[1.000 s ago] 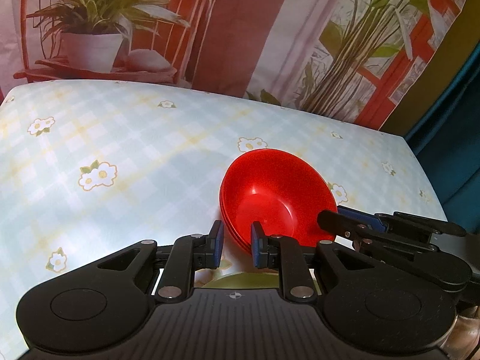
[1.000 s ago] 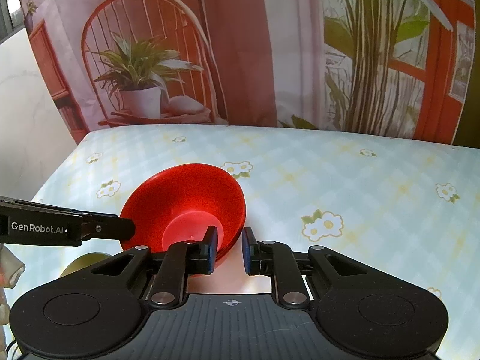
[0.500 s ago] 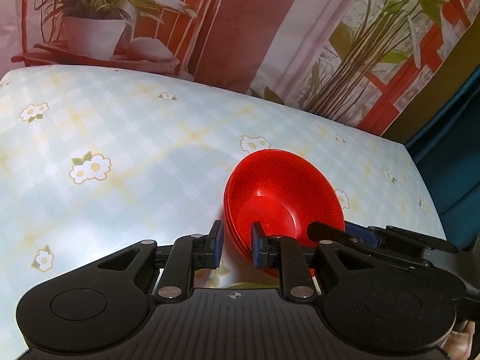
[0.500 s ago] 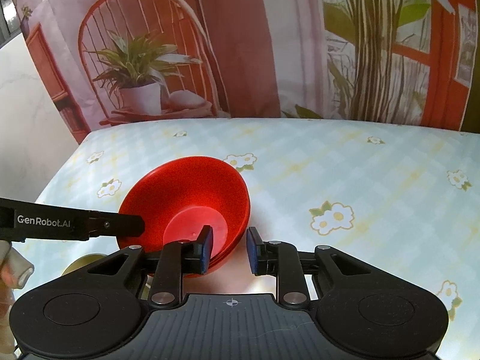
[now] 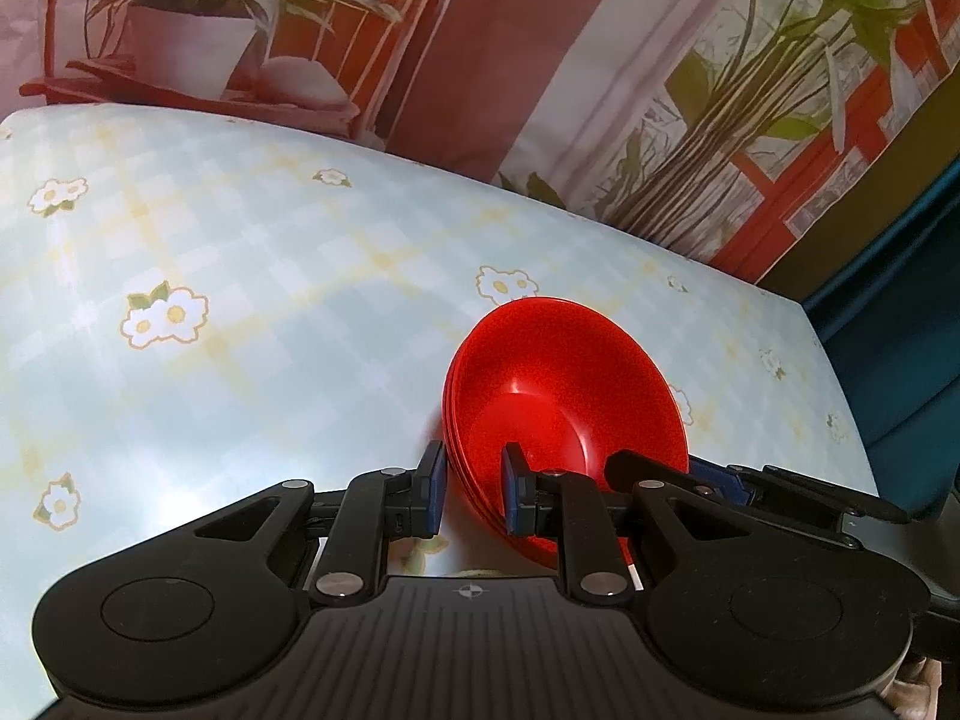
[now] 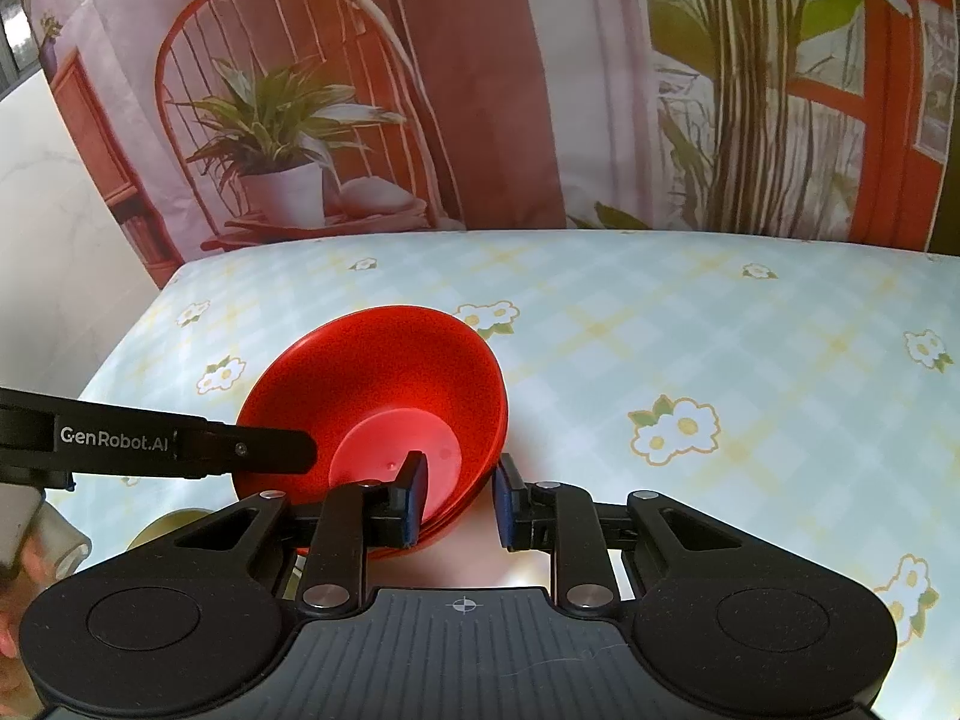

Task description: Organize plates and bowls

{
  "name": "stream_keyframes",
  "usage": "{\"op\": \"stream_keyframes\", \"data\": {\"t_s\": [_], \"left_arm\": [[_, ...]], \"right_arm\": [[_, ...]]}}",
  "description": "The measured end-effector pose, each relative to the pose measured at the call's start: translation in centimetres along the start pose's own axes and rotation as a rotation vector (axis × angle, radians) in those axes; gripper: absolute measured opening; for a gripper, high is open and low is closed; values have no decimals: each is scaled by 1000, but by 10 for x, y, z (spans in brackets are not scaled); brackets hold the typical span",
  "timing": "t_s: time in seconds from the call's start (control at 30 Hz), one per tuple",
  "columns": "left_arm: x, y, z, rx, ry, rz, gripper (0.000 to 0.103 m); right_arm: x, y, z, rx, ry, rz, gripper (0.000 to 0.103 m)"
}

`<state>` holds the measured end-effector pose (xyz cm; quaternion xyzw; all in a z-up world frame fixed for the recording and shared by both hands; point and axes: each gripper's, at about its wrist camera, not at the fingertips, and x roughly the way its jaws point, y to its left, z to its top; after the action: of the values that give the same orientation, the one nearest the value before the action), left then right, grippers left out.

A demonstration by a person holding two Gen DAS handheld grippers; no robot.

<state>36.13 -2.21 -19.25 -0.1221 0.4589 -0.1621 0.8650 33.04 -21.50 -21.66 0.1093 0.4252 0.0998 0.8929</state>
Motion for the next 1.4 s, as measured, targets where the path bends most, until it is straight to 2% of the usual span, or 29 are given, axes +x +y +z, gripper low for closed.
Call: {"op": "stream_keyframes", "data": {"t_s": [0.43, 0.73, 1.13, 1.4], "left_arm": [[-32, -19, 6, 44, -63, -3, 20], [-67, -23, -9, 57, -97, -3, 20], [-101, -15, -46, 54, -120, -8, 20], [-103, -4, -70, 40, -85, -2, 21]], "right_arm": [[-30, 5, 11, 12, -64, 6, 19], [-62, 20, 9, -8, -98, 12, 19], [-93, 48, -17, -34, -90, 16, 19], [-95, 59, -42, -29, -48, 18, 19]]}}
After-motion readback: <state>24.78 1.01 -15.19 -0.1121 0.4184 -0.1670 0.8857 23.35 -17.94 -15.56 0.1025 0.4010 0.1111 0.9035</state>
